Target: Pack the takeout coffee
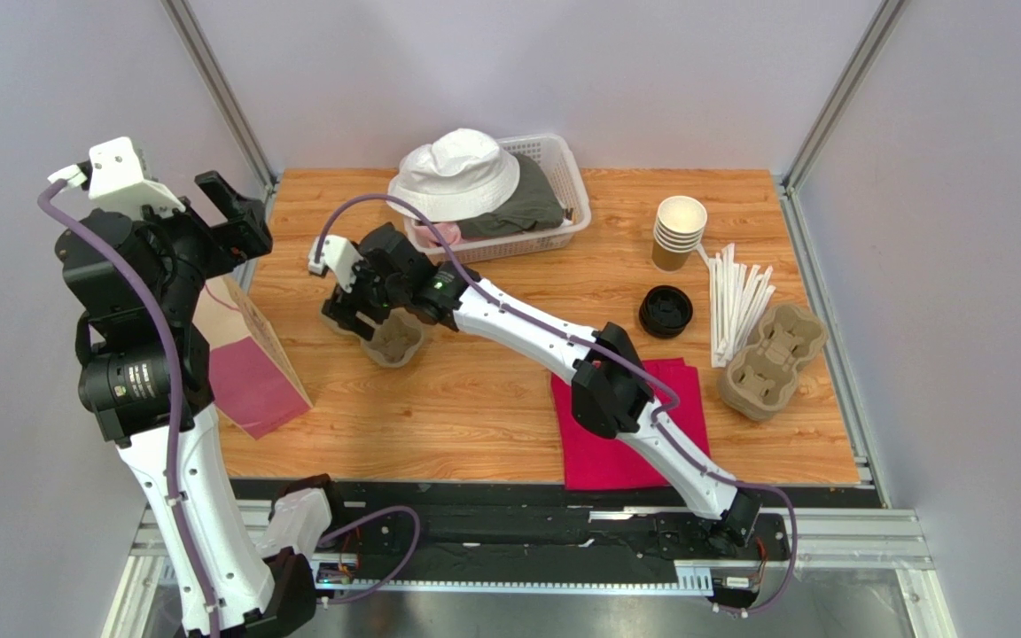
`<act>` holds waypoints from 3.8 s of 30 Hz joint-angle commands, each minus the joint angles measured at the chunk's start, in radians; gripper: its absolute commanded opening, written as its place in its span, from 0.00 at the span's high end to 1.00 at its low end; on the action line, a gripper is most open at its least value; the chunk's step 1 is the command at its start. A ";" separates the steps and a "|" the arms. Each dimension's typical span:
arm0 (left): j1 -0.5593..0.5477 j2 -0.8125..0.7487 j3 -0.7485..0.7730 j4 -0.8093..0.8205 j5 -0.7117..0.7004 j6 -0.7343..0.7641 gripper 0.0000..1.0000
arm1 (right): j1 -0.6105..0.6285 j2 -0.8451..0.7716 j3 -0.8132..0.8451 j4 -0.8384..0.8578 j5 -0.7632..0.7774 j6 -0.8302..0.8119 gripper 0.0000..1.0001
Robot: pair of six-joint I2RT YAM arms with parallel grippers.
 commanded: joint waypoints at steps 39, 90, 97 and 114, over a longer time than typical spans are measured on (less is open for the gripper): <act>0.130 0.138 -0.280 -0.084 -0.156 0.293 0.49 | -0.406 -0.457 -0.011 -0.171 -0.168 0.266 0.00; -0.505 0.540 0.394 -0.121 0.926 0.598 1.00 | -0.873 -0.803 -0.256 -0.414 -0.245 0.205 0.00; -0.665 0.645 0.540 -0.618 0.857 1.163 1.00 | -0.873 -0.807 -0.255 -0.485 -0.329 0.133 0.00; -0.693 0.474 0.015 -0.776 0.743 1.905 1.00 | -0.551 -0.841 -0.400 -0.658 -0.389 -0.161 0.00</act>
